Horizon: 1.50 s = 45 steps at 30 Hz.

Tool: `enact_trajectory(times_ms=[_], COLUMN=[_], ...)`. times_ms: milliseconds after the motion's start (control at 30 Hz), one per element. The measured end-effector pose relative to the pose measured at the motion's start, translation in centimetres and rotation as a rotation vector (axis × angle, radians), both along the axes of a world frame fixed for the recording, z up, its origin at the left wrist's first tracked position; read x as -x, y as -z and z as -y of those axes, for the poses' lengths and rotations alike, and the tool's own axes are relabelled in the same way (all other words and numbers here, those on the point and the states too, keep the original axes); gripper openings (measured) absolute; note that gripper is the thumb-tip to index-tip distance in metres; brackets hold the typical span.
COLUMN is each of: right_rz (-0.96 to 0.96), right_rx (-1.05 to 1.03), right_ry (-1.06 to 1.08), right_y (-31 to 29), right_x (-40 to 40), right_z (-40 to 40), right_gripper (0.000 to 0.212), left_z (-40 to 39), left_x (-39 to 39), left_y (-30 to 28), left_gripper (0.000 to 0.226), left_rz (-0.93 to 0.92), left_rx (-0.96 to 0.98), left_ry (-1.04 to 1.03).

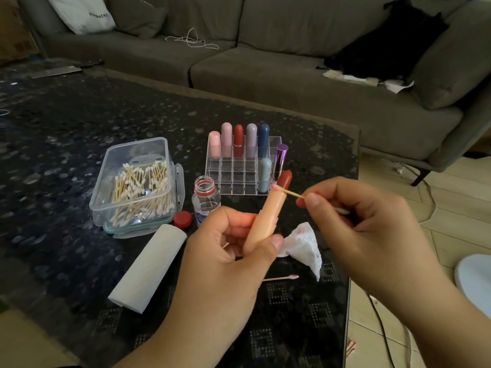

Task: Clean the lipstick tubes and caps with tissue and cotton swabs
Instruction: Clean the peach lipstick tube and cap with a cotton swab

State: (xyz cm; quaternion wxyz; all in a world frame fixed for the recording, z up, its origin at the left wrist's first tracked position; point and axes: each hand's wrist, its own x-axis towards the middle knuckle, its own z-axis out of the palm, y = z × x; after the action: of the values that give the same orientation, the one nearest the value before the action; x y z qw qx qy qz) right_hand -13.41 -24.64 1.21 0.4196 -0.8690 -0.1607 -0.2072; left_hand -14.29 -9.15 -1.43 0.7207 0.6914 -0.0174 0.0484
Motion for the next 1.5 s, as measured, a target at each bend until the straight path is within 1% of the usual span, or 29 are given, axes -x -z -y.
enact_trajectory(times_ms=[67, 133, 300, 467, 567, 633, 767, 867, 933, 1033, 1133, 1200, 1267, 1333, 1433, 1500], right_rz=[0.007, 0.021, 0.022, 0.044, 0.062, 0.069, 0.069, 0.071, 0.067, 0.065, 0.033, -0.020, -0.084, -0.149, -0.177, -0.197], right_rx=[0.018, 0.037, -0.001, 0.035, 0.011, 0.006, 0.069, 0.053, 0.028, 0.062, 0.043, -0.005, -0.026, -0.044, -0.090, -0.170], right_ry=[-0.046, -0.075, 0.007, -0.049, -0.005, 0.015, -0.050, -0.017, -0.005, -0.058, -0.068, -0.066, -0.084, -0.110, -0.111, -0.104], right_y=[0.1, 0.3, 0.2, 0.4, 0.2, 0.1, 0.4, 0.1, 0.0, 0.3, 0.3, 0.0, -0.1, -0.1, -0.1, -0.2], right_x=[0.1, 0.1, 0.2, 0.3, 0.4, 0.3, 0.5, 0.5, 0.5, 0.5, 0.5, 0.4, 0.2, 0.1, -0.1, -0.2], right_z=[-0.3, -0.6, -0.4, -1.0, -0.7, -0.6, -1.0, -0.5, -0.2, -0.6, -0.5, -0.1, 0.3, 0.4, 0.4, 0.4], right_gripper=[0.020, 0.020, 0.021, 0.019, 0.020, 0.021, 0.019, 0.018, 0.019, 0.017, 0.017, 0.017, 0.014, 0.015, 0.017, 0.016], left_z=[0.1, 0.1, 0.1, 0.2, 0.2, 0.2, 0.3, 0.3, 0.3, 0.2, 0.2, 0.0, -0.1, -0.2, 0.0, 0.0], left_x=[0.0, -0.1, 0.1, 0.0, -0.1, -0.1, -0.2, -0.1, -0.1, -0.1, -0.1, -0.1, -0.3, -0.5, -0.5, -0.4], left_y=[0.1, 0.2, 0.4, 0.5, 0.6, 0.7, 1.1, 1.0, 1.0, 0.7, 0.1, -0.1, 0.3, 0.8, 0.9, 0.6], left_gripper=[0.021, 0.028, 0.029, 0.027, 0.025, 0.028, 0.033, 0.030, 0.027, 0.021, 0.008, 0.013, 0.015, 0.015, 0.024, 0.027], left_rz=[0.004, 0.018, 0.073, 0.163, 0.233, 0.281, 0.297, 0.275, 0.232, 0.154, 0.115, 0.083, 0.039, -0.014, -0.081, -0.101], left_rx=[-0.014, -0.020, -0.116, -0.208, -0.250, -0.290, -0.282, -0.272, -0.246, -0.143, -0.033, 0.001, 0.015, 0.050, 0.192, 0.273], left_ry=[-0.014, -0.037, -0.119, -0.191, -0.201, -0.216, -0.228, -0.221, -0.208, -0.154, -0.036, 0.026, 0.083, 0.145, 0.226, 0.285])
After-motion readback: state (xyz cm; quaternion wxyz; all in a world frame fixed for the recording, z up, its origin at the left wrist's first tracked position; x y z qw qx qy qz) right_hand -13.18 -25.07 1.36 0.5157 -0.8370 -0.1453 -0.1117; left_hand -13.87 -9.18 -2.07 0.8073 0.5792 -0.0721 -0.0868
